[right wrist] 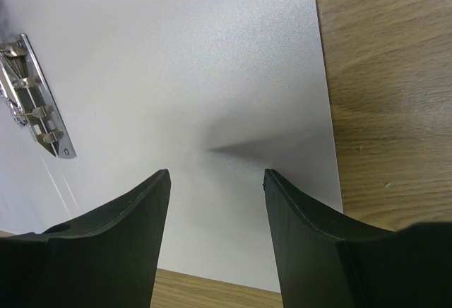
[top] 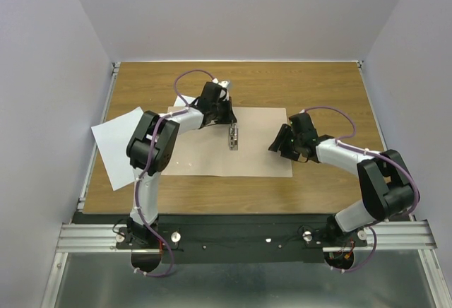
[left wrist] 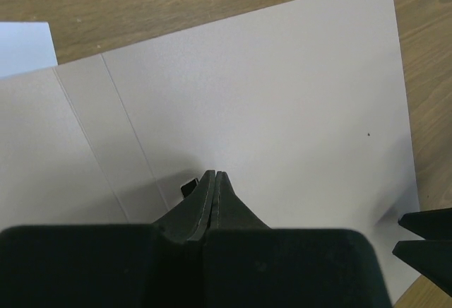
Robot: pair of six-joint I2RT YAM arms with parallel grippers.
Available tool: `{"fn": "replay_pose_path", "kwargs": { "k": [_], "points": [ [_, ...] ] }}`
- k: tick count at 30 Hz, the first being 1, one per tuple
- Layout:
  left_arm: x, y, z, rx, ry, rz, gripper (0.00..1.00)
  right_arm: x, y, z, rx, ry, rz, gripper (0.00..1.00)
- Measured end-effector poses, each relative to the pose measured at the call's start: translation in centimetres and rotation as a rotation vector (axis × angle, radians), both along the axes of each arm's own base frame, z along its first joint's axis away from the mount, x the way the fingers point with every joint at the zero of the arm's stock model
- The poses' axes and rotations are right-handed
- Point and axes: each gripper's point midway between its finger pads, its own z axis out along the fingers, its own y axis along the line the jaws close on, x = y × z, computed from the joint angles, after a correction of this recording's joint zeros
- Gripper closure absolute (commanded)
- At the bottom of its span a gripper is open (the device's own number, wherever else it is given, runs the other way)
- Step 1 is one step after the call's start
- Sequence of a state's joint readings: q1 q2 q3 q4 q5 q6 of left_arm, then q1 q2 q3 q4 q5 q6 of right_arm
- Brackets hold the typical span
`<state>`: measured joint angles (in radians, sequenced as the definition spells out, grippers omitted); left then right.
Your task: Put the files into the folder
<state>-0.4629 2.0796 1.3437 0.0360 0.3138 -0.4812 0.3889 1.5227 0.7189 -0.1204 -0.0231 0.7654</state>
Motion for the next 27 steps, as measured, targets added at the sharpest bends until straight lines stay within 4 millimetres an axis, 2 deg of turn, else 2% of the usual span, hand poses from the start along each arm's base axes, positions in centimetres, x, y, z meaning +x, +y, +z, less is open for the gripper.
{"fn": "replay_pose_path", "kwargs": {
  "k": [8, 9, 11, 12, 14, 16, 19, 23, 25, 27],
  "points": [
    [1.6, -0.4, 0.4, -0.018, -0.017, -0.004, 1.00, 0.2, 0.1, 0.0, 0.000, 0.000, 0.000, 0.35],
    [1.7, -0.4, 0.4, -0.019, -0.018, -0.005, 0.96, 0.2, 0.1, 0.0, 0.000, 0.000, -0.001, 0.35],
    [1.9, -0.5, 0.4, -0.020, -0.019, -0.005, 0.80, 0.3, 0.0, 0.0, 0.000, 0.001, -0.003, 0.35],
    [2.0, -0.5, 0.4, -0.019, -0.017, -0.004, 0.65, 0.4, 0.0, 0.0, 0.004, 0.002, -0.004, 0.35],
    [2.2, -0.4, 0.8, -0.018, -0.020, -0.002, 0.51, 0.5, -0.2, 0.0, 0.007, 0.006, -0.010, 0.35],
    [2.8, -0.4, 1.6, -0.016, -0.042, 0.000, 0.45, 0.9, -0.6, -0.1, 0.009, 0.004, -0.025, 0.35],
    [3.0, 0.3, 3.2, -0.004, -0.064, 0.026, 0.44, 1.3, -1.3, 0.0, 0.008, 0.000, -0.051, 0.35],
    [3.1, 1.8, 7.6, -0.003, -0.136, 0.072, 0.43, 2.0, -2.7, -0.1, 0.009, -0.009, -0.097, 0.35],
    [2.8, 3.4, 9.8, -0.007, -0.174, 0.110, 0.41, 2.3, -3.5, -0.1, 0.010, -0.015, -0.120, 0.35],
    [2.5, 5.2, 10.8, -0.002, -0.188, 0.155, 0.41, 2.5, -4.5, -0.1, 0.011, -0.022, -0.151, 0.35]
  ]
}}
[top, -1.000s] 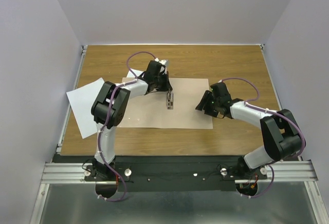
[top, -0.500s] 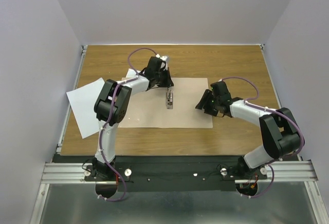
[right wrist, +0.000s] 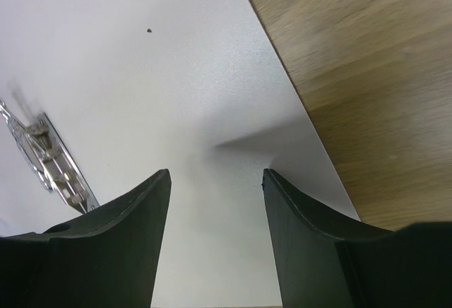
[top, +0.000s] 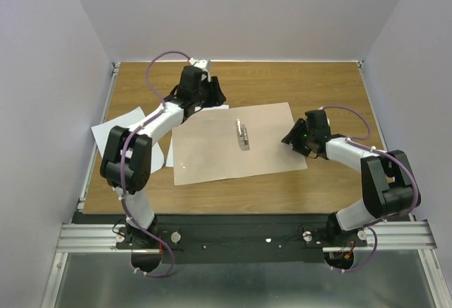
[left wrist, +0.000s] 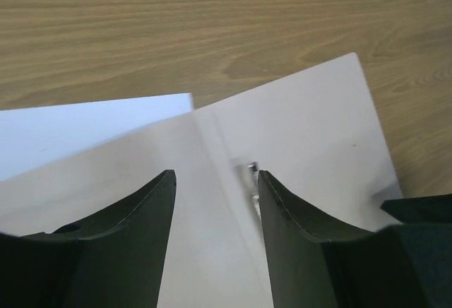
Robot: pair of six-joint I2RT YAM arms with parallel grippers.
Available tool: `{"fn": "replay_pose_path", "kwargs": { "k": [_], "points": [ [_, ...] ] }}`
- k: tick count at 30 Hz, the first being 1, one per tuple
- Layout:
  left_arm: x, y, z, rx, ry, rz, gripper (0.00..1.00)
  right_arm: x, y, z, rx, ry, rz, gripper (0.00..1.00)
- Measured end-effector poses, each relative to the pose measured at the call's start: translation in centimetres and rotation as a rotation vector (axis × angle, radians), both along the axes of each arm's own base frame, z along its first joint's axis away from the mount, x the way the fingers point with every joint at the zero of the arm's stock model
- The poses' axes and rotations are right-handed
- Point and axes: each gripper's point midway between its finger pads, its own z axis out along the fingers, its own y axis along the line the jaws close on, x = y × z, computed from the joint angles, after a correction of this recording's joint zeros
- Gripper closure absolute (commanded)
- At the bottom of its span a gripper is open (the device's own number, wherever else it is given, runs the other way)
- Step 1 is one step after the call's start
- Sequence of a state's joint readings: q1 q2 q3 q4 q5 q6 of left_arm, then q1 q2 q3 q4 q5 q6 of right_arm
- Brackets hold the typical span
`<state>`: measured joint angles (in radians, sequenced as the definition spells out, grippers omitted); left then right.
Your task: Put the files into the folder
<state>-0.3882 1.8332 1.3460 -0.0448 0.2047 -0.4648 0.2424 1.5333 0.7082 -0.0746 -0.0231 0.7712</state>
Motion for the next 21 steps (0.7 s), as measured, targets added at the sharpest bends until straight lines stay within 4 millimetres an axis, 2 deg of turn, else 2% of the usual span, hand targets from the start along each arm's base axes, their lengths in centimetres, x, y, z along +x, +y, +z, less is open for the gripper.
{"fn": "replay_pose_path", "kwargs": {
  "k": [2, 6, 8, 12, 14, 17, 21],
  "points": [
    [-0.3, 2.3, 0.0, 0.011, 0.001, 0.057, 0.41, 0.2, -1.3, 0.0, -0.005, -0.005, -0.039, 0.35],
    [-0.6, 7.5, -2.4, 0.061, 0.061, 0.202, 0.35, 0.2, -3.3, 0.0, -0.014, -0.009, -0.092, 0.36],
    [-0.8, 10.9, -4.3, 0.113, 0.118, 0.297, 0.35, 0.2, -3.7, 0.1, -0.018, -0.010, -0.097, 0.36],
    [-0.4, 15.1, -5.8, 0.166, 0.155, 0.398, 0.34, 0.2, -3.7, 0.0, -0.025, -0.012, -0.087, 0.36],
    [0.1, 16.2, -6.2, 0.194, 0.154, 0.411, 0.34, 0.2, -3.7, 0.0, -0.028, -0.013, -0.080, 0.37],
    [1.4, 16.7, -6.7, 0.234, 0.142, 0.391, 0.34, 0.2, -3.7, 0.0, -0.032, -0.014, -0.070, 0.37],
    [4.5, 16.6, -7.4, 0.246, 0.122, 0.305, 0.34, 0.0, -3.8, 0.1, -0.039, -0.017, -0.057, 0.37]
  ]
}}
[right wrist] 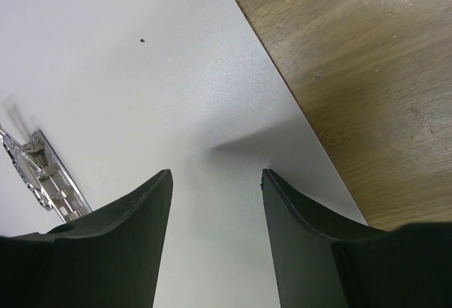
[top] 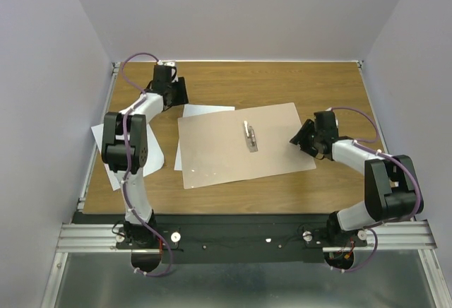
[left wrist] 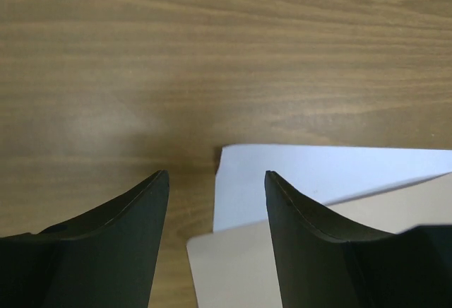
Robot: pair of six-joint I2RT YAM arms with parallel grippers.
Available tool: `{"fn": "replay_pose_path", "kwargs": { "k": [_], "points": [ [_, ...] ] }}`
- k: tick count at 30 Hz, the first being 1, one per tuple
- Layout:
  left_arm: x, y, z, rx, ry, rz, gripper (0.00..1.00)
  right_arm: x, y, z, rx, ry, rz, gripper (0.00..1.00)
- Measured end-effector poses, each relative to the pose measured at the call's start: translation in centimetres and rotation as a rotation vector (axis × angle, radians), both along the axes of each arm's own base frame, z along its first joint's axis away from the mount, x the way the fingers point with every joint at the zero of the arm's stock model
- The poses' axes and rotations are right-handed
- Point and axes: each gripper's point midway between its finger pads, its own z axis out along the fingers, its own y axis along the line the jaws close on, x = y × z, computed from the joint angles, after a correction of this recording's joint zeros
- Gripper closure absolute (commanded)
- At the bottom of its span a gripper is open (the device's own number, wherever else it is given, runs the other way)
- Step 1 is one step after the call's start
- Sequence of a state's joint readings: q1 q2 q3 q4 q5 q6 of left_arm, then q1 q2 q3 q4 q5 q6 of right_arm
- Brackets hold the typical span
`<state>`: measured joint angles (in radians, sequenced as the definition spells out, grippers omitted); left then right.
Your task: Put the files into the folder
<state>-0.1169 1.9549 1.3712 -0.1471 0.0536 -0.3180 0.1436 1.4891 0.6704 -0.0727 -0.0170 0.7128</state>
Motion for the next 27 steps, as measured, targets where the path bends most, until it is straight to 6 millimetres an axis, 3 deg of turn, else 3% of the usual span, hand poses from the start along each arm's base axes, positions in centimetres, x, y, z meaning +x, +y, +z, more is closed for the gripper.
{"fn": "replay_pose_path", "kwargs": {
  "k": [3, 9, 14, 22, 27],
  "points": [
    [2.3, 0.5, -0.4, 0.011, -0.012, -0.072, 0.34, -0.1, 0.0, 0.0, -0.004, -0.001, 0.010, 0.37],
    [4.1, 0.7, -1.7, 0.062, 0.008, -0.173, 0.34, -0.3, -0.1, 0.0, -0.013, -0.002, 0.022, 0.38],
    [3.7, 0.1, -4.2, 0.081, 0.064, -0.237, 0.34, -0.5, -0.1, 0.0, -0.017, 0.001, 0.029, 0.38],
    [3.6, -0.7, -4.2, 0.093, 0.095, -0.271, 0.39, -0.7, -0.1, 0.0, -0.014, 0.004, 0.039, 0.38],
    [3.0, -2.6, -4.5, 0.116, 0.110, -0.290, 0.47, -0.8, -0.1, 0.0, -0.014, 0.005, 0.044, 0.38]
  ]
}}
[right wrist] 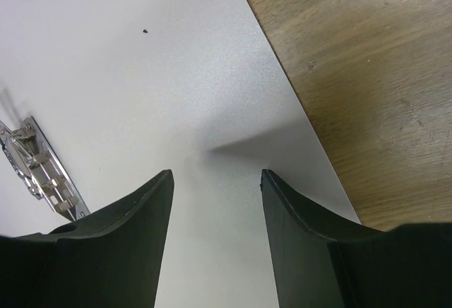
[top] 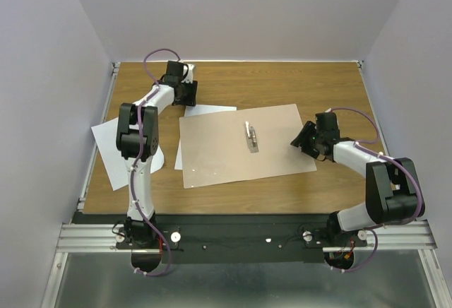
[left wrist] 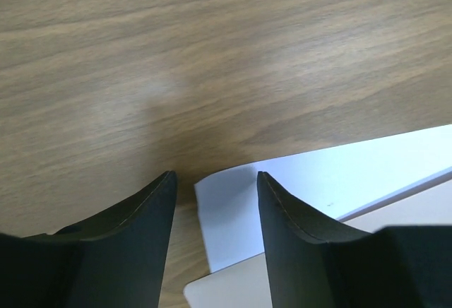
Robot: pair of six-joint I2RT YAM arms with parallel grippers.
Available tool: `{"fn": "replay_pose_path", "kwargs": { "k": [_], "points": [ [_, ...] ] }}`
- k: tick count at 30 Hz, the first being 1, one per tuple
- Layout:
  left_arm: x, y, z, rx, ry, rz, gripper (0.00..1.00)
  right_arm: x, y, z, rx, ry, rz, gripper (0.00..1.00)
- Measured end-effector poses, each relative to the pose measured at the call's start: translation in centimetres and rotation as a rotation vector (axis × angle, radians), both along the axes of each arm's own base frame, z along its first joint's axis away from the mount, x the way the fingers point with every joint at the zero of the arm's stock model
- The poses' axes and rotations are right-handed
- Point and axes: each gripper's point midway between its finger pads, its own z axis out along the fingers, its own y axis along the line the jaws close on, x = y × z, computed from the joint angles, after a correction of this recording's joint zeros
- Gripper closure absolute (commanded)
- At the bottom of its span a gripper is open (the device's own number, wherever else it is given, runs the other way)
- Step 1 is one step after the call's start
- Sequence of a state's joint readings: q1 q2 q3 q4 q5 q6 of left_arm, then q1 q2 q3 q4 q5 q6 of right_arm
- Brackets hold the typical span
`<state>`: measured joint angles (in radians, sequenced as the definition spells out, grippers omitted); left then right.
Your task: Put the files into the folder
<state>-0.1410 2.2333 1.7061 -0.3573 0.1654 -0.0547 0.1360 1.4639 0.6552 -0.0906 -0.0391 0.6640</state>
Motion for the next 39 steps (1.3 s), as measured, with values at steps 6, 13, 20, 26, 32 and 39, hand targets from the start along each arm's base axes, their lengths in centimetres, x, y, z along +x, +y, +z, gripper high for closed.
{"fn": "replay_pose_path", "kwargs": {
  "k": [6, 13, 20, 26, 32, 39],
  "points": [
    [-1.1, -1.1, -0.2, 0.010, 0.014, 0.005, 0.67, -0.2, 0.2, 0.0, 0.007, 0.001, 0.010, 0.39],
    [-1.4, -0.6, -0.4, 0.012, 0.020, 0.052, 0.97, -0.6, 0.4, 0.0, 0.016, 0.001, 0.024, 0.39],
    [-1.7, -0.3, -0.4, 0.015, 0.024, 0.082, 1.00, -0.8, 0.5, 0.0, 0.021, 0.004, 0.029, 0.39],
    [-2.0, 1.6, 0.2, 0.083, 0.025, 0.208, 1.00, -1.0, 0.6, 0.3, 0.025, 0.005, 0.043, 0.32],
    [-3.7, 3.5, 5.1, 0.109, -0.076, 0.294, 1.00, -2.3, 1.1, 0.6, 0.033, 0.027, 0.108, 0.27],
    [-3.1, 3.2, 11.2, 0.066, -0.244, 0.313, 1.00, -1.0, 3.3, 4.6, 0.102, -0.094, 0.239, 0.08]
  ]
}}
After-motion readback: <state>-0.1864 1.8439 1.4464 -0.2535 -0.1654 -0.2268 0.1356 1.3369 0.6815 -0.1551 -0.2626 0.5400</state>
